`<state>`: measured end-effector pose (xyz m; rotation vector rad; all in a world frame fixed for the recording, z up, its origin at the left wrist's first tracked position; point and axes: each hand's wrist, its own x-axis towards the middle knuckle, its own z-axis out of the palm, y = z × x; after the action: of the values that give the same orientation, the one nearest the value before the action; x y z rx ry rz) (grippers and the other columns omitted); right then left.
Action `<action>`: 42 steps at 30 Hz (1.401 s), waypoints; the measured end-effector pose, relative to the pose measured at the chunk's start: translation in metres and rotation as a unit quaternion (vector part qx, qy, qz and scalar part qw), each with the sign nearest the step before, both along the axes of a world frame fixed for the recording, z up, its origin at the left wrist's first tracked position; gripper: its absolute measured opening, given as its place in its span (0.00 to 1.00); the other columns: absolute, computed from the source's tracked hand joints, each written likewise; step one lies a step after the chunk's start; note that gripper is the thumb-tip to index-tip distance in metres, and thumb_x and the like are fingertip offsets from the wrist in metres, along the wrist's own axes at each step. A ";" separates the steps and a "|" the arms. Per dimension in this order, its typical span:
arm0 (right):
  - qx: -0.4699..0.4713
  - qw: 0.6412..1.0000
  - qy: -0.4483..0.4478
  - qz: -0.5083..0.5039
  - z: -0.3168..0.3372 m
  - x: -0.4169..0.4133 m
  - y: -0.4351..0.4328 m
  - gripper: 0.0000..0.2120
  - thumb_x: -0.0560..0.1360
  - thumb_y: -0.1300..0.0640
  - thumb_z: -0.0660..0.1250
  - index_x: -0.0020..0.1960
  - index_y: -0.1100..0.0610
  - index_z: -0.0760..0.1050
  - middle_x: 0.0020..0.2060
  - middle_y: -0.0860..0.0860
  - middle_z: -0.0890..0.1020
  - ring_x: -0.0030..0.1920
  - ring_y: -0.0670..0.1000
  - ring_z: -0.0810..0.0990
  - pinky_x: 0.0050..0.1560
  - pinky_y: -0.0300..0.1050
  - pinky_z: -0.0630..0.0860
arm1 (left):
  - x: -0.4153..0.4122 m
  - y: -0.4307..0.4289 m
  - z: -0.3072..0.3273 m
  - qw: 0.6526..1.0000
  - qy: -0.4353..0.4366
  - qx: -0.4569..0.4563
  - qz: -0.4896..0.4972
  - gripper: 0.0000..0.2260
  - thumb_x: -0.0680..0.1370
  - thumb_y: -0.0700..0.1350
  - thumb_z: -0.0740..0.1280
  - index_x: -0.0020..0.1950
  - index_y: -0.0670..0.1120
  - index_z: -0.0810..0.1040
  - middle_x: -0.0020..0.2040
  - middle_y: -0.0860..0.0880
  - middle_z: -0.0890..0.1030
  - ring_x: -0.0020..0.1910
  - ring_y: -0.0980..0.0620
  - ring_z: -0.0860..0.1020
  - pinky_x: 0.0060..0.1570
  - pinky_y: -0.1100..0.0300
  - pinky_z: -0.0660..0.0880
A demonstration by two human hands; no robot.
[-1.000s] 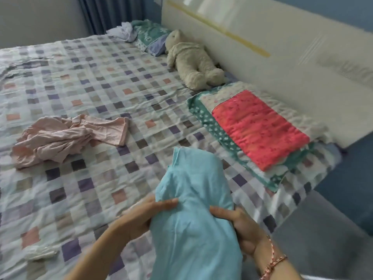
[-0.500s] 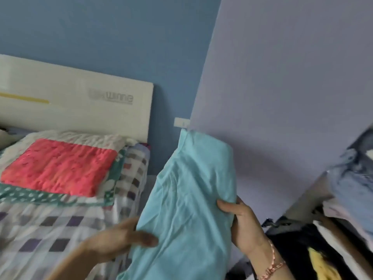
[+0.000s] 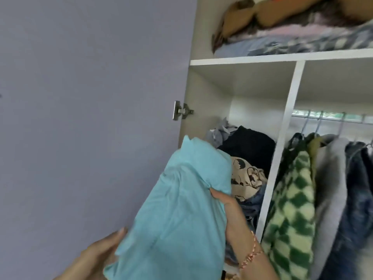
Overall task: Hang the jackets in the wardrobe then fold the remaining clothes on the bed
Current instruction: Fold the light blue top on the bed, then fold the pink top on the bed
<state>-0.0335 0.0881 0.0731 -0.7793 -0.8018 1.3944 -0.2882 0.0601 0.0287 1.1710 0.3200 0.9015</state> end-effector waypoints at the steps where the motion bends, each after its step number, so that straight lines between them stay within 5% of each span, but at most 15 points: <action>1: 0.004 0.999 0.020 -0.031 0.007 0.004 0.007 0.24 0.63 0.62 0.75 0.59 0.64 0.78 0.53 0.61 0.82 0.53 0.61 0.81 0.55 0.54 0.76 | 0.004 0.001 0.021 0.991 0.023 0.081 0.104 0.34 0.72 0.59 0.69 0.68 0.36 0.70 0.64 0.37 0.74 0.66 0.49 0.72 0.68 0.55 0.64; 4: 0.058 0.989 0.046 -0.131 0.030 0.013 0.029 0.24 0.66 0.61 0.73 0.61 0.62 0.75 0.54 0.59 0.81 0.54 0.59 0.80 0.53 0.54 0.77 | 0.037 0.030 0.018 0.997 -0.037 0.045 0.048 0.35 0.72 0.73 0.53 0.73 0.54 0.65 0.71 0.49 0.69 0.73 0.51 0.62 0.72 0.39 0.41; 7: 0.126 0.962 0.032 -0.241 0.058 0.021 0.055 0.18 0.71 0.65 0.69 0.61 0.59 0.73 0.52 0.56 0.81 0.47 0.54 0.81 0.40 0.44 0.81 | 0.067 0.074 0.038 0.990 -0.089 -0.090 -0.060 0.44 0.61 0.73 0.63 0.70 0.48 0.68 0.66 0.40 0.74 0.64 0.39 0.73 0.59 0.36 0.70; 10: 0.176 0.921 0.028 -0.345 0.086 0.043 0.091 0.18 0.73 0.64 0.69 0.61 0.56 0.73 0.52 0.53 0.80 0.47 0.52 0.79 0.48 0.45 0.80 | 0.119 0.121 0.083 0.992 -0.007 0.031 0.126 0.26 0.68 0.53 0.75 0.62 0.46 0.73 0.59 0.46 0.80 0.58 0.45 0.78 0.59 0.45 0.74; 13: 0.159 0.897 0.063 -0.409 0.098 0.067 0.123 0.21 0.69 0.60 0.74 0.61 0.56 0.75 0.58 0.54 0.79 0.55 0.54 0.79 0.59 0.54 0.75 | 0.164 0.179 0.130 0.914 0.084 0.172 0.357 0.13 0.75 0.32 0.62 0.57 0.42 0.71 0.49 0.49 0.78 0.57 0.44 0.76 0.50 0.59 0.72; 17: -0.028 0.906 0.051 -0.420 0.078 0.087 0.169 0.20 0.70 0.59 0.72 0.59 0.61 0.73 0.51 0.54 0.78 0.52 0.55 0.76 0.60 0.53 0.74 | 0.204 0.281 0.164 0.849 0.262 0.182 0.422 0.15 0.76 0.37 0.60 0.63 0.40 0.69 0.58 0.42 0.77 0.57 0.41 0.75 0.54 0.53 0.72; 19: -0.073 0.882 -0.076 -0.459 0.068 0.079 0.176 0.18 0.72 0.58 0.70 0.56 0.67 0.71 0.45 0.54 0.74 0.50 0.56 0.73 0.59 0.49 0.73 | 0.230 0.298 0.149 0.737 0.442 0.247 0.448 0.17 0.78 0.41 0.59 0.66 0.40 0.64 0.63 0.40 0.72 0.61 0.42 0.72 0.58 0.51 0.70; 20: -0.024 0.832 -0.164 -0.529 0.067 0.076 0.175 0.13 0.73 0.62 0.68 0.53 0.67 0.71 0.46 0.55 0.74 0.50 0.56 0.74 0.57 0.47 0.71 | 0.245 0.300 0.138 0.680 0.477 0.309 0.464 0.20 0.79 0.44 0.59 0.69 0.41 0.60 0.68 0.40 0.67 0.66 0.42 0.68 0.62 0.50 0.67; 22: 0.093 0.623 -0.436 -0.643 0.074 0.080 0.172 0.15 0.70 0.65 0.69 0.56 0.63 0.74 0.51 0.58 0.77 0.55 0.59 0.75 0.60 0.48 0.64 | 0.268 0.304 0.116 0.609 0.489 0.443 0.440 0.24 0.81 0.50 0.53 0.75 0.46 0.52 0.75 0.43 0.54 0.74 0.45 0.55 0.71 0.49 0.54; 24: 0.058 0.457 -0.702 -0.544 0.069 0.115 0.191 0.22 0.73 0.55 0.67 0.66 0.58 0.71 0.66 0.62 0.71 0.68 0.62 0.67 0.71 0.56 0.45 | 0.286 0.324 0.095 0.638 0.517 0.464 0.333 0.23 0.82 0.53 0.46 0.77 0.50 0.49 0.78 0.48 0.48 0.76 0.50 0.45 0.73 0.50 0.41; 27: -0.257 0.561 -0.719 -0.321 0.045 0.148 0.201 0.29 0.79 0.38 0.41 0.76 0.50 0.54 0.75 0.57 0.56 0.74 0.59 0.53 0.71 0.63 0.40 | 0.279 0.342 0.079 0.718 0.527 0.387 0.239 0.23 0.82 0.55 0.44 0.77 0.52 0.47 0.78 0.52 0.45 0.76 0.55 0.42 0.73 0.53 0.38; 31: -0.272 0.509 -0.744 -0.338 0.031 0.145 0.215 0.29 0.80 0.41 0.37 0.77 0.51 0.50 0.75 0.56 0.55 0.75 0.59 0.51 0.71 0.64 0.41 | 0.282 0.345 0.077 0.736 0.528 0.365 0.214 0.23 0.82 0.55 0.43 0.77 0.52 0.45 0.78 0.52 0.44 0.76 0.56 0.42 0.73 0.54 0.38; 36: -0.284 0.546 -0.707 -0.349 0.047 0.143 0.209 0.25 0.81 0.46 0.44 0.75 0.55 0.56 0.74 0.57 0.59 0.74 0.59 0.53 0.72 0.61 0.43 | 0.251 0.311 0.054 0.698 0.554 0.402 0.210 0.24 0.83 0.54 0.43 0.77 0.49 0.43 0.78 0.49 0.44 0.76 0.53 0.43 0.73 0.57 0.39; 39: -0.091 0.667 -0.594 -0.441 0.063 0.111 0.195 0.21 0.78 0.55 0.57 0.70 0.59 0.64 0.67 0.58 0.70 0.69 0.58 0.65 0.70 0.52 0.57 | 0.210 0.271 0.052 0.735 0.532 0.388 0.162 0.25 0.82 0.55 0.49 0.77 0.50 0.48 0.77 0.54 0.48 0.75 0.57 0.46 0.70 0.65 0.41; 42: 0.172 0.870 -0.393 -0.243 0.058 0.026 0.154 0.13 0.77 0.55 0.63 0.62 0.52 0.73 0.54 0.51 0.80 0.56 0.51 0.78 0.56 0.41 0.71 | 0.156 0.211 0.048 0.787 0.505 0.321 0.153 0.22 0.81 0.55 0.52 0.75 0.52 0.57 0.73 0.59 0.59 0.73 0.59 0.57 0.71 0.66 0.50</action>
<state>-0.0078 0.2420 0.1308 -1.1796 -1.3191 0.4215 -0.1319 0.2708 0.0769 2.2564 1.1655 0.5707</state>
